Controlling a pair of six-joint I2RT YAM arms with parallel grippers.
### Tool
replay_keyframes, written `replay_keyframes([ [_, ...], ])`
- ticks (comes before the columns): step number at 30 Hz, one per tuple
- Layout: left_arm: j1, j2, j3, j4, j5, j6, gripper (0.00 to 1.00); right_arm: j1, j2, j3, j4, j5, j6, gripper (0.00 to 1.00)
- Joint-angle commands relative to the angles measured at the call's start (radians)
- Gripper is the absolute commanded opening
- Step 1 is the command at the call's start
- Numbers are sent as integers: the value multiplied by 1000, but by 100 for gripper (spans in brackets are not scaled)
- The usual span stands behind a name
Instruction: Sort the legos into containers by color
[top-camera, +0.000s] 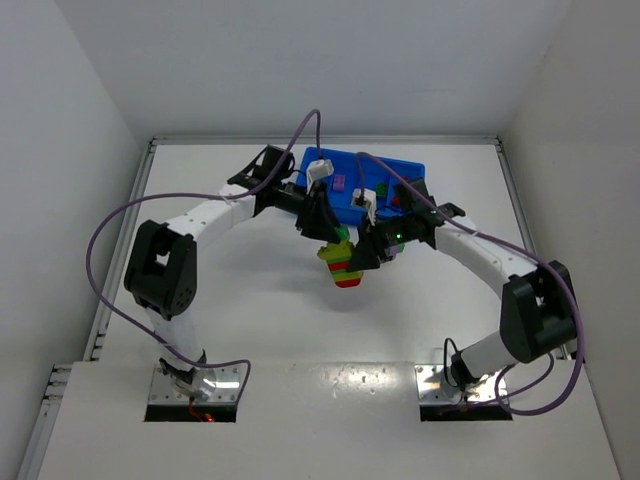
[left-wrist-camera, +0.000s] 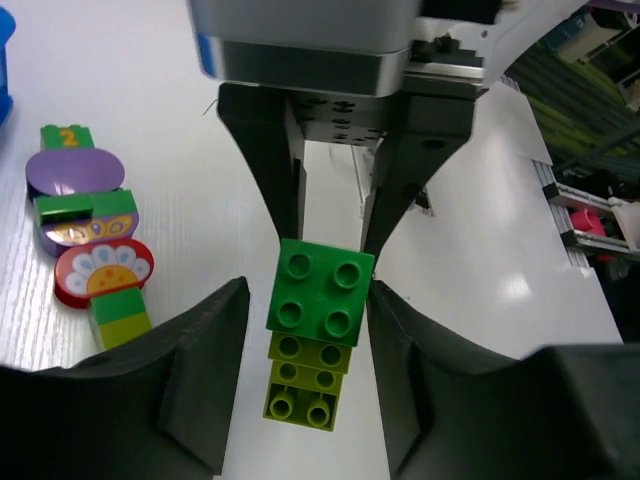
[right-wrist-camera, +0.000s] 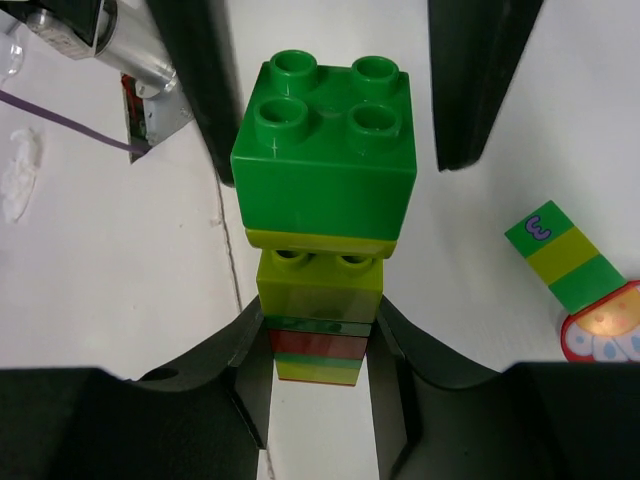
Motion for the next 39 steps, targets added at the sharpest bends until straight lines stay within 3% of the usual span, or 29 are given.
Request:
replay_keyframes([
  [1, 6, 20, 53, -45, -12, 67, 55, -3, 5, 54, 53, -23, -10, 1],
  [3, 6, 32, 71, -68, -12, 79, 30, -3, 5, 63, 53, -23, -10, 1],
  [7, 15, 41, 80, -78, 21, 88, 12, -3, 5, 51, 53, -23, -10, 1],
  [15, 73, 78, 200, -78, 58, 89, 5, -3, -72, -107, 2, 9, -78, 1],
  [26, 118, 179, 341, -47, 43, 10, 5, -33, -158, -214, 15, 107, -67, 1],
  [29, 118, 179, 331, -22, 32, -11, 5, -33, -158, -223, 99, 158, 34, 26],
  [30, 118, 179, 330, -10, 32, -22, 5, -33, -158, -223, 120, 158, 90, 45],
  [31, 118, 179, 308, -10, 32, -22, 5, -44, -143, -210, 140, 158, 112, 51],
  [33, 118, 179, 291, 20, 41, -51, 5, -44, -118, -196, 198, 149, 151, 52],
  [37, 118, 190, 263, 77, 69, -108, 5, -53, -66, -135, 306, 129, 275, 71],
  [39, 118, 199, 263, 77, 80, -117, 3, -64, -45, -90, 396, 94, 341, 71],
])
